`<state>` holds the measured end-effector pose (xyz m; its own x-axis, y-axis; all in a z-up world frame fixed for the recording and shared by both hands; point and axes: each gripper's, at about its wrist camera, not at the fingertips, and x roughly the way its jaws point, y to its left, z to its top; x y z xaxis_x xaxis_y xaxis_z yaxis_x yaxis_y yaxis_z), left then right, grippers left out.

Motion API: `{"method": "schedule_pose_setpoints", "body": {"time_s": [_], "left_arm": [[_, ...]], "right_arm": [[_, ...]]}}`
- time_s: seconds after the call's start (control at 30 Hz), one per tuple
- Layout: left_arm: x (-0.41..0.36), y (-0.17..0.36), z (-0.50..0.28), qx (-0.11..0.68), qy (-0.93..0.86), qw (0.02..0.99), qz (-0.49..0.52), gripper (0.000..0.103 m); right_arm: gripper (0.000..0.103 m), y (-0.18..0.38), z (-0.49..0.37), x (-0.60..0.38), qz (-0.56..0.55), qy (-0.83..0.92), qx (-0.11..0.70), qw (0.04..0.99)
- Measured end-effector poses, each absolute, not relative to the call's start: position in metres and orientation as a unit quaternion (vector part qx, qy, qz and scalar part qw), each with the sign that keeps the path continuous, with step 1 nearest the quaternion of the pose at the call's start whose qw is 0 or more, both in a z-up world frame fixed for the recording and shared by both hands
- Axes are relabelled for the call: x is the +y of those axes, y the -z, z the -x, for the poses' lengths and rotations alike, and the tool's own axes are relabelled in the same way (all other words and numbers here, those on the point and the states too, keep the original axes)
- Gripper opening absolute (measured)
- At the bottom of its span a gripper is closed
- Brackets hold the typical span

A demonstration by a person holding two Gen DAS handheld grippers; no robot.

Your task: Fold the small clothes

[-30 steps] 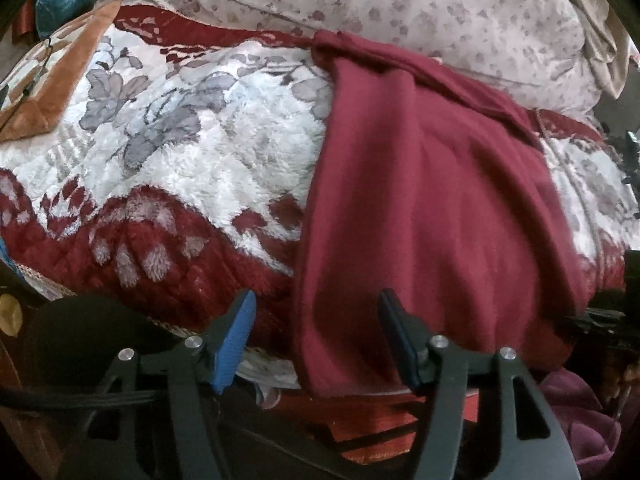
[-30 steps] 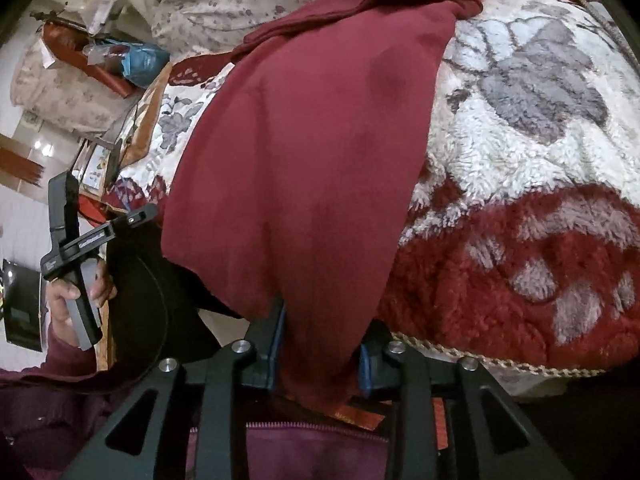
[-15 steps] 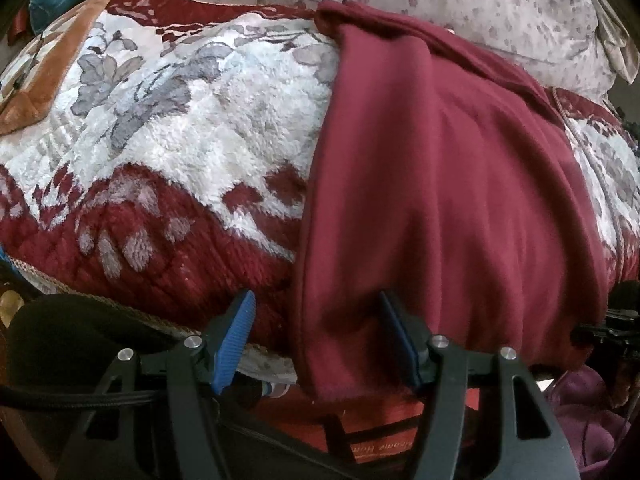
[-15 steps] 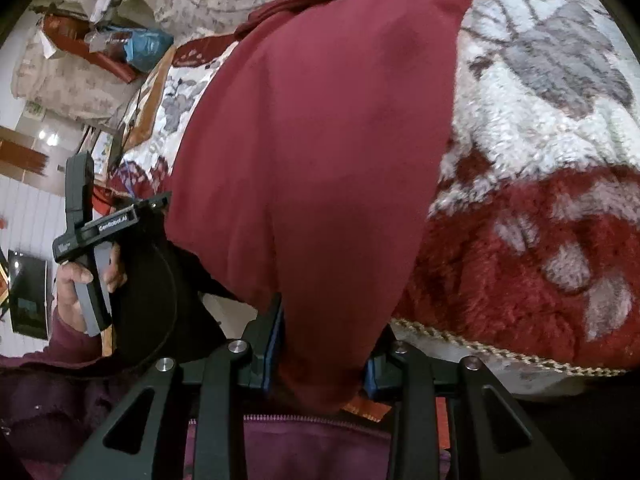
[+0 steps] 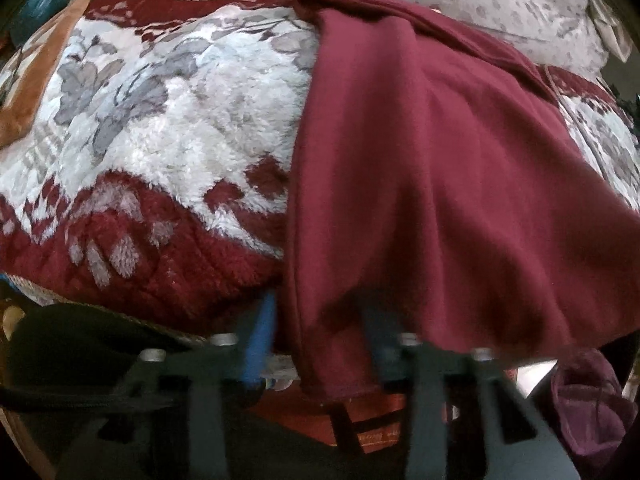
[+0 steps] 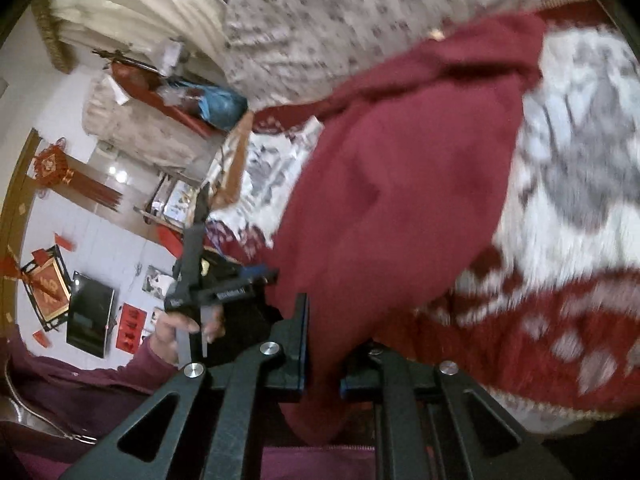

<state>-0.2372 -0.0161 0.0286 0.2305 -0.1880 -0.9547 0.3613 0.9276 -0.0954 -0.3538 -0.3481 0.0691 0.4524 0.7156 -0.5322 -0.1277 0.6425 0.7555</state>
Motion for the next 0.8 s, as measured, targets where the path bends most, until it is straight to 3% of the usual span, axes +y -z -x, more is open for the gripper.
{"method": "schedule_pose_setpoints", "body": {"time_s": [0.03,0.07,0.4,0.8], "left_arm": [[-0.016,-0.030,0.237,0.598,0.184,0.777,-0.069,0.007],[-0.015,-0.031,0.236,0.600,0.191,0.774,-0.063,0.007],[-0.004,-0.095,0.201,0.539,0.246,0.804,0.047,0.006],[-0.036,-0.126,0.125,0.481,0.243,0.840,0.059,0.006]], "right_arm": [[0.012,-0.073,0.352,-0.349,-0.325,-0.269,0.445,0.790],[0.012,-0.076,0.350,-0.349,-0.326,-0.270,0.443,0.790],[0.012,-0.092,0.319,-0.376,-0.356,-0.267,0.405,0.798],[0.012,-0.109,0.262,-0.411,-0.376,-0.228,0.363,0.822]]}}
